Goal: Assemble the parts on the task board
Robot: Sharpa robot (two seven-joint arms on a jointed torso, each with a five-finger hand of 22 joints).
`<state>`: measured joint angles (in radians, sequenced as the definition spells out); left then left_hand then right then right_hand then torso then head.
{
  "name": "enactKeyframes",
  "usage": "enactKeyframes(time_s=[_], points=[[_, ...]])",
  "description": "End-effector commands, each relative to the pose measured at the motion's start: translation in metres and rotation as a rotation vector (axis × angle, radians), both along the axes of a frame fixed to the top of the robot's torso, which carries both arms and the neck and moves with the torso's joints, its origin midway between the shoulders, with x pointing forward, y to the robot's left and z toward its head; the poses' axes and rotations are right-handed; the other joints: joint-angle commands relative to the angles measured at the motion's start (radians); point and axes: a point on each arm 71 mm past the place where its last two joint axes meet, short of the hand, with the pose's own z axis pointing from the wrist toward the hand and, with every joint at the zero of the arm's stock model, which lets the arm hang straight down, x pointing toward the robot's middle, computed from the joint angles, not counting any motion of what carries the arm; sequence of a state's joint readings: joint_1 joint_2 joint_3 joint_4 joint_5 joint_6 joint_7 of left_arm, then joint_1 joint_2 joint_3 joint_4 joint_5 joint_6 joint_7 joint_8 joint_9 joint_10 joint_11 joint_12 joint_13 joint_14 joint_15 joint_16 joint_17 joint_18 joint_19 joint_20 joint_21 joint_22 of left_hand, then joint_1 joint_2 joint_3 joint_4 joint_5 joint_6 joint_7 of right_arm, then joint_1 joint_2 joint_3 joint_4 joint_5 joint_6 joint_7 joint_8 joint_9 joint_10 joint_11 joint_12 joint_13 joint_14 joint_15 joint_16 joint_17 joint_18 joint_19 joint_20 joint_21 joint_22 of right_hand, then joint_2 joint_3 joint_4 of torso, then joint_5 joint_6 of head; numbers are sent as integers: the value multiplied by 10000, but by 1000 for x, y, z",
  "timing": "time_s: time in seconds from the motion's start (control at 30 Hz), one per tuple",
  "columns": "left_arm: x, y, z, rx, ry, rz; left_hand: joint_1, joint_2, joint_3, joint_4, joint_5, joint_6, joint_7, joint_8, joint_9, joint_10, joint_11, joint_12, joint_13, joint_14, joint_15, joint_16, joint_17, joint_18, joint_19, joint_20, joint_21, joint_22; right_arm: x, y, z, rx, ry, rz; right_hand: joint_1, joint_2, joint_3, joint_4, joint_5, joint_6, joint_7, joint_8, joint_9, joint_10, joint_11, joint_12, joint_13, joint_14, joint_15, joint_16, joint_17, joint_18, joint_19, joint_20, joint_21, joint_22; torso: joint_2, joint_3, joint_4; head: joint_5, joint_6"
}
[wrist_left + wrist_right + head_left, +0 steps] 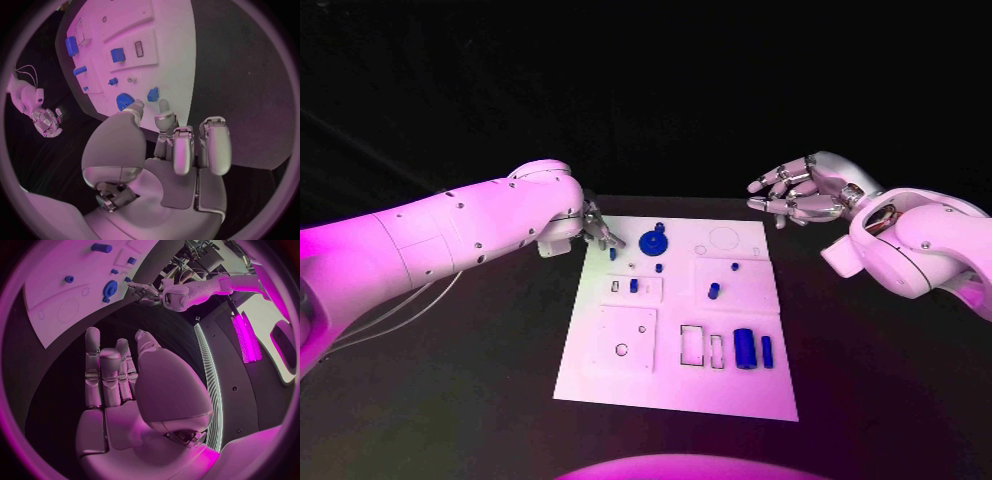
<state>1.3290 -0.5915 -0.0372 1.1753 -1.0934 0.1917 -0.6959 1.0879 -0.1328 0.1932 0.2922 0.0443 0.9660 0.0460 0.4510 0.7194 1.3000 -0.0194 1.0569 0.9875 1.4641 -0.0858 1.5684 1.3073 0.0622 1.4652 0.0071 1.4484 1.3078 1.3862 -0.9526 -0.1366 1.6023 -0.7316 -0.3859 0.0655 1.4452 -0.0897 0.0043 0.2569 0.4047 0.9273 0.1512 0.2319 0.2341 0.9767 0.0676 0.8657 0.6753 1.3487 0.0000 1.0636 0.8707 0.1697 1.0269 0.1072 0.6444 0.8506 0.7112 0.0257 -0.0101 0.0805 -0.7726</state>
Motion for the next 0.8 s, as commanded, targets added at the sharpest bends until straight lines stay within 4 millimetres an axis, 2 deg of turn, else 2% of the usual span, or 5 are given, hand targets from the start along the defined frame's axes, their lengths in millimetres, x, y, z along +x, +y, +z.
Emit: enactKeyframes(time_s=[0.03,0.8], points=[[-1,-3,-1,-63,189,-218,11,78,-79,2,48,-18,69,-73,-20,-52,9,-46,5,1067,75,24,2635,-115,25,96,-16,263,0,1,0,-62,-53,121,-86,-17,12,73,35,-82,-1,68,14,-17,18,-38,-9,-57,1,-48,-2,125,33,46,-62,-9,-7,5,-2,0,-5],[-2,-6,-6,-110,517,-362,558,396,-31,-53,46,124,82,-220,-239,-67,21,23,22,1067,93,24,2635,-121,36,134,2,310,-1,2,0,-59,-50,144,-77,-9,13,79,51,-88,-5,80,16,-13,13,-26,-22,-48,-2,-56,4,127,44,45,-88,-23,-5,8,5,-6,-51]])
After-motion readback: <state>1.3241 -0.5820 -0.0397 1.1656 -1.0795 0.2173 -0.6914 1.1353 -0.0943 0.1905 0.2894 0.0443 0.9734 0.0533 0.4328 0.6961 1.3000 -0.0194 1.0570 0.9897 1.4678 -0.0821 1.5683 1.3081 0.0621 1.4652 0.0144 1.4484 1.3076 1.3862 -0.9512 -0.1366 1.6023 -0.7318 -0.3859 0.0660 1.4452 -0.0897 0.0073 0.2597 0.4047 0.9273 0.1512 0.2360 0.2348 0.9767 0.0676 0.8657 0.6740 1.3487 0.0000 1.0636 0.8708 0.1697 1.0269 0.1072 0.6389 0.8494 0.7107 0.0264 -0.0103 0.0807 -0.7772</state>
